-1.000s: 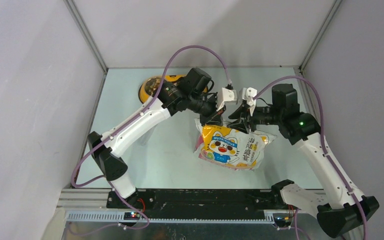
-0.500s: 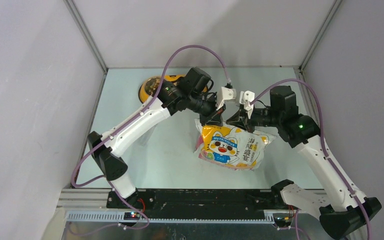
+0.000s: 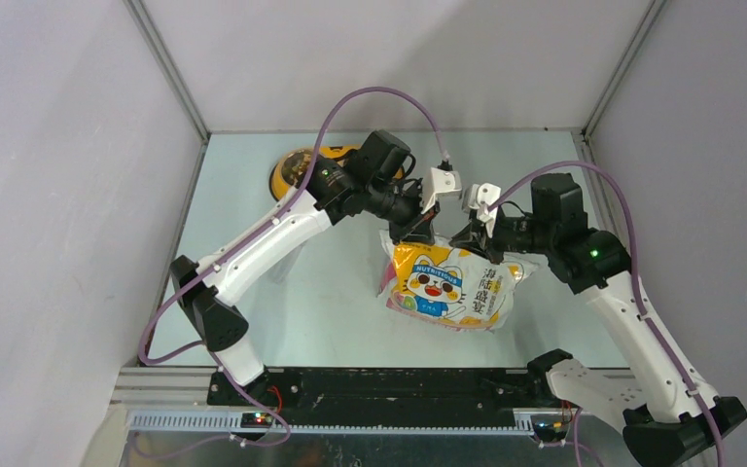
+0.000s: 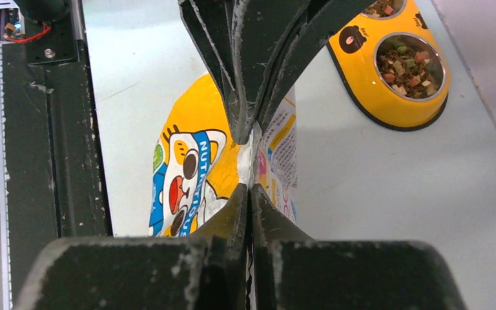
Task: Serve the pet food
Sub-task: Close the pet food bag at the center of the board.
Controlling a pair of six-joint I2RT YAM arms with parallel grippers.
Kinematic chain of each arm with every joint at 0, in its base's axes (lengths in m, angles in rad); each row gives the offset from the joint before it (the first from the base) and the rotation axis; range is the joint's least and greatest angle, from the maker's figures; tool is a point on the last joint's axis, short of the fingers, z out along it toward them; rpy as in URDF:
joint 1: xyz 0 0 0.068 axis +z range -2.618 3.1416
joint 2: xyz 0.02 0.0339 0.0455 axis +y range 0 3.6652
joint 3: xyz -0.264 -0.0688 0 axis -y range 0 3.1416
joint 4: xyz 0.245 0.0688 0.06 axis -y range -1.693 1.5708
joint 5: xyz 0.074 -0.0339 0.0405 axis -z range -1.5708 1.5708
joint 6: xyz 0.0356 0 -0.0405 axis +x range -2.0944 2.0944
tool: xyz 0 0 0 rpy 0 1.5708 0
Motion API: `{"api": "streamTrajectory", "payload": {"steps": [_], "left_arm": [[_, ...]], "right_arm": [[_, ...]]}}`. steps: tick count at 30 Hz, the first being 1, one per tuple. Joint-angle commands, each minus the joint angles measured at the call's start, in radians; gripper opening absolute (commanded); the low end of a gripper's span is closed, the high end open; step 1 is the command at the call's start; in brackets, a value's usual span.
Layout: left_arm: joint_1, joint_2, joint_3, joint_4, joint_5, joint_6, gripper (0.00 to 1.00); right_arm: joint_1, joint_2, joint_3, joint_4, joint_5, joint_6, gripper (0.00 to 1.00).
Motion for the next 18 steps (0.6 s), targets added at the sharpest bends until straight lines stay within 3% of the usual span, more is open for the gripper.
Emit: {"api": "streamTrajectory", "payload": {"steps": [1, 5, 7, 9, 12, 14, 16, 17, 18], "left_arm": [[0.002, -0.054, 0.061, 0.088, 0.061, -0.028, 0.0], [0.001, -0.063, 0.058, 0.088, 0.048, -0.033, 0.0], [-0.001, -0.066, 0.059, 0.087, 0.042, -0.033, 0.0], [-0.001, -0.069, 0.061, 0.086, 0.039, -0.032, 0.0], [-0.004, -0.068, 0.066, 0.081, 0.039, -0.031, 0.0], [-0.005, -0.064, 0.07, 0.077, 0.043, -0.032, 0.0], [-0.009, -0.061, 0.079, 0.073, 0.044, -0.029, 0.0], [-0.011, -0.061, 0.081, 0.07, 0.045, -0.03, 0.0], [-0.012, -0.06, 0.083, 0.069, 0.044, -0.028, 0.0]], "right_arm": [[-0.011, 0.001, -0.005, -0.015, 0.034, -0.007, 0.0], [-0.015, -0.015, -0.004, 0.009, 0.089, 0.006, 0.01], [-0.016, -0.029, -0.003, 0.014, 0.114, 0.011, 0.18], [-0.018, -0.041, -0.003, 0.004, 0.125, 0.0, 0.27], [-0.024, -0.051, -0.003, -0.034, 0.128, -0.019, 0.3], [-0.026, -0.049, -0.004, -0.053, 0.129, -0.028, 0.29], [-0.028, -0.043, -0.003, -0.063, 0.132, -0.031, 0.16], [-0.029, -0.04, -0.004, -0.066, 0.132, -0.033, 0.04], [-0.03, -0.039, -0.004, -0.067, 0.132, -0.033, 0.0]]}}
